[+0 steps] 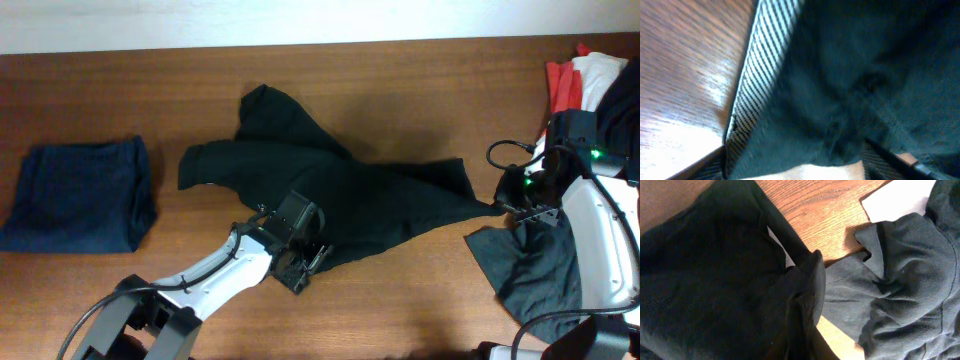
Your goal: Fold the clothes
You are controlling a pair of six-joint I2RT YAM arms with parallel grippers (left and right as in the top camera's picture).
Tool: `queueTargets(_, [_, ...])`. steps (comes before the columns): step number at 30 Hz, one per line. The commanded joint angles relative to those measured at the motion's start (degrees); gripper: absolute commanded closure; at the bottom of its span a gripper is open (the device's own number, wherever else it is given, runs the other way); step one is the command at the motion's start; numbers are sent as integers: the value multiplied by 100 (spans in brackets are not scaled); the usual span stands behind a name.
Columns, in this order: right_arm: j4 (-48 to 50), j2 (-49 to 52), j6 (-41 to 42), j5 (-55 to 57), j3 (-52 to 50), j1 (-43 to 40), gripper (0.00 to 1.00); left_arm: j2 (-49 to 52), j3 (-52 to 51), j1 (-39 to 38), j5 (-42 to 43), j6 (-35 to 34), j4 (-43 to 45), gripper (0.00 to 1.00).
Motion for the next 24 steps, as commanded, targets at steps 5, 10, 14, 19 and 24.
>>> queueTargets(5, [-46,0,-59,142,-24,20,89,232,-173,7,-957,-310,-407,82])
queueTargets(10, [-125,-11,-264,-142,-9,20,96,-105,-63,415,-984,2256,-1394,99])
queueTargets(14, [-551,-221,-319,-520,542,11,96,-1182,916,1397,-1757,4113,-2769,99])
queueTargets(19, [-1840,-455,-444,-560,2365,11,96,-2387,3139,2094,-1786,5984,-3713,99])
queueTargets(24, [-2946,-470,-538,-708,4970,9,96,-2551,5718,2551,-1790,6325,-4465,99])
